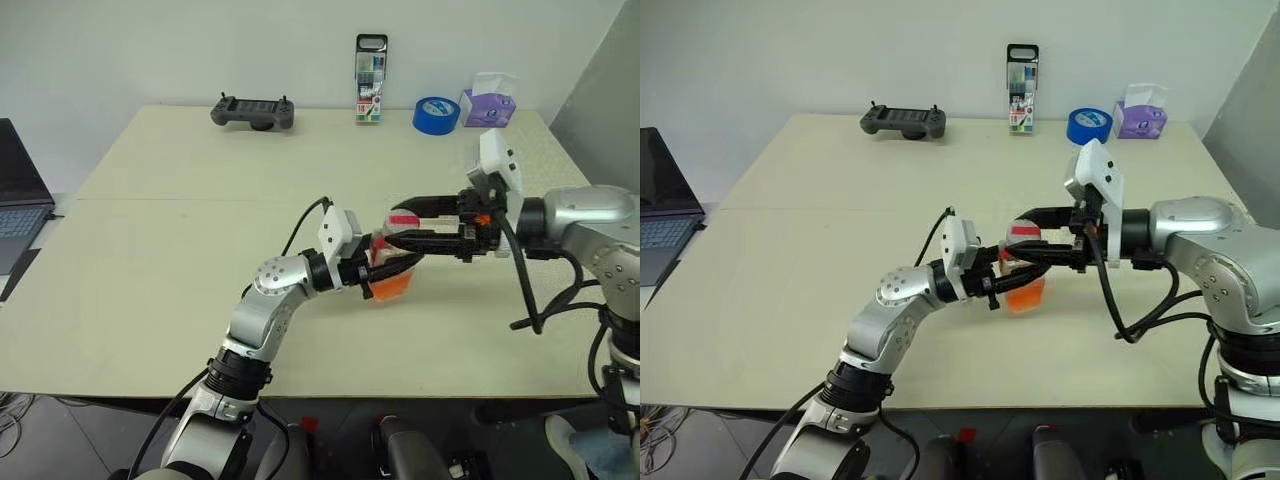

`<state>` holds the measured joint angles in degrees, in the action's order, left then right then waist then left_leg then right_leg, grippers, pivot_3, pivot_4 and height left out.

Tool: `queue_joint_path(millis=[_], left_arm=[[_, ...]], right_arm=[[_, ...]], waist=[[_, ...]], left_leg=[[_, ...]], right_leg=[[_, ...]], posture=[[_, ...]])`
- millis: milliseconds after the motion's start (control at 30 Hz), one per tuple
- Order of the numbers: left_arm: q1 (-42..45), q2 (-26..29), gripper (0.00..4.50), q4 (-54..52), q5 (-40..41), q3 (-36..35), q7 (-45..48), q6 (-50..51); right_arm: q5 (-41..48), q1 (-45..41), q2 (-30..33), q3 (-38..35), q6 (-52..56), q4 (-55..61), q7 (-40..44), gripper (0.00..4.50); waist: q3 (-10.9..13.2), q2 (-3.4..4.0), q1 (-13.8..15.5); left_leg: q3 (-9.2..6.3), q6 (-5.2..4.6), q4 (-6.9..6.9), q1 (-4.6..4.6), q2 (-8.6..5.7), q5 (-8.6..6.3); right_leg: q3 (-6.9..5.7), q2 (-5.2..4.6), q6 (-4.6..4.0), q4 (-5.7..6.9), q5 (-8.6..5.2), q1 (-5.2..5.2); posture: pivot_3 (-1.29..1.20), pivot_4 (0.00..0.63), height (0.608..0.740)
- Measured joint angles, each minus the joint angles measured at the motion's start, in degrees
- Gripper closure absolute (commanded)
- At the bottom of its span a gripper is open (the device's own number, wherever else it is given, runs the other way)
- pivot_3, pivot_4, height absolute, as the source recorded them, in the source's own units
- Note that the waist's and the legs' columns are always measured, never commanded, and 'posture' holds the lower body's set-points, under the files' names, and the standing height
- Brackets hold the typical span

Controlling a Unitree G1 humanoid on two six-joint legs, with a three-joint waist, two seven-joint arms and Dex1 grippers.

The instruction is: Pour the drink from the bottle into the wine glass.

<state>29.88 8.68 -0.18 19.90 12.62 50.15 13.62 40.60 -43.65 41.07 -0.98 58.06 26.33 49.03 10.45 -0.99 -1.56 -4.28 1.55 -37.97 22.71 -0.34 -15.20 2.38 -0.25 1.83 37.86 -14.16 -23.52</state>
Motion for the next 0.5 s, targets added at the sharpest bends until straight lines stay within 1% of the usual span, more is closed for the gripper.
queue_joint_path(millis=[33, 100, 200, 333, 367, 433, 500], left_arm=[[-0.1, 0.0, 2.81, 0.5, -0.1, 0.1, -0.2, 0.1], [-0.1, -0.1, 2.81, 0.7, -0.1, 0.1, -0.7, 0.2], [-0.1, -0.1, 2.82, 1.0, -0.1, 0.0, -0.8, 0.2], [-0.1, -0.6, 2.82, 1.9, -0.6, 0.5, -0.9, -0.1], [-0.1, -0.7, 2.82, 2.3, -0.8, 0.5, -1.0, -0.2], [-0.1, -0.7, 2.82, 3.5, -1.1, 0.5, -1.3, -0.5], [-0.1, -0.8, 2.82, 4.7, -1.3, 0.5, -1.3, -1.1]], right_arm=[[-0.2, 0.0, -1.0, 0.0, 0.2, 1.1, -2.4, 0.23], [-0.4, 0.3, -2.9, -0.2, 1.6, 2.9, -6.9, 0.22], [0.2, 1.9, -6.4, -2.1, 6.6, 8.0, -15.4, 0.22], [-0.2, 2.4, -11.5, -5.6, 16.3, 14.8, -28.6, 0.22], [-0.5, 2.4, -12.8, -6.7, 18.3, 16.1, -30.8, 0.22], [-1.3, 2.5, -18.1, -10.4, 24.4, 20.2, -36.5, 0.22], [-2.4, 2.5, -22.7, -12.3, 29.8, 23.9, -40.6, 0.22]], waist=[[0.0, 0.0, 0.0], [0.0, 0.0, 0.1], [0.0, 0.0, 0.1], [0.0, 0.02, 0.2], [0.0, 0.02, 0.2], [0.0, 0.03, 0.1], [0.0, 0.05, 0.1]], left_leg=[[-0.02, 0.0, 0.0, 0.02, -0.03, 0.0], [-0.05, 0.01, 0.0, 0.03, -0.06, 0.0], [-0.11, 0.01, 0.01, 0.05, -0.06, 0.0], [-0.14, 0.03, 0.01, 0.07, -0.06, 0.02], [-0.13, 0.03, 0.0, 0.07, -0.06, 0.02], [-0.13, 0.03, 0.01, 0.05, -0.05, 0.02], [-0.14, 0.03, 0.03, 0.05, -0.03, 0.02]], right_leg=[[0.0, -0.03, -0.05, -0.01, 0.03, 0.0], [0.02, -0.08, -0.15, -0.02, 0.09, -0.02], [-0.01, -0.1, -0.16, -0.02, 0.09, -0.03], [-0.03, -0.1, -0.16, 0.04, 0.1, -0.07], [-0.02, -0.1, -0.16, 0.06, 0.1, -0.08], [-0.01, -0.08, -0.16, 0.1, 0.09, -0.1], [-0.02, -0.05, -0.16, 0.14, 0.09, -0.12]], posture=[[0.0, 0.15, 0.74], [0.0, 0.15, 0.74], [0.0, 0.15, 0.74], [0.0, 0.15, 0.74], [0.0, 0.15, 0.74], [0.0, 0.15, 0.74], [0.0, 0.15, 0.74]])
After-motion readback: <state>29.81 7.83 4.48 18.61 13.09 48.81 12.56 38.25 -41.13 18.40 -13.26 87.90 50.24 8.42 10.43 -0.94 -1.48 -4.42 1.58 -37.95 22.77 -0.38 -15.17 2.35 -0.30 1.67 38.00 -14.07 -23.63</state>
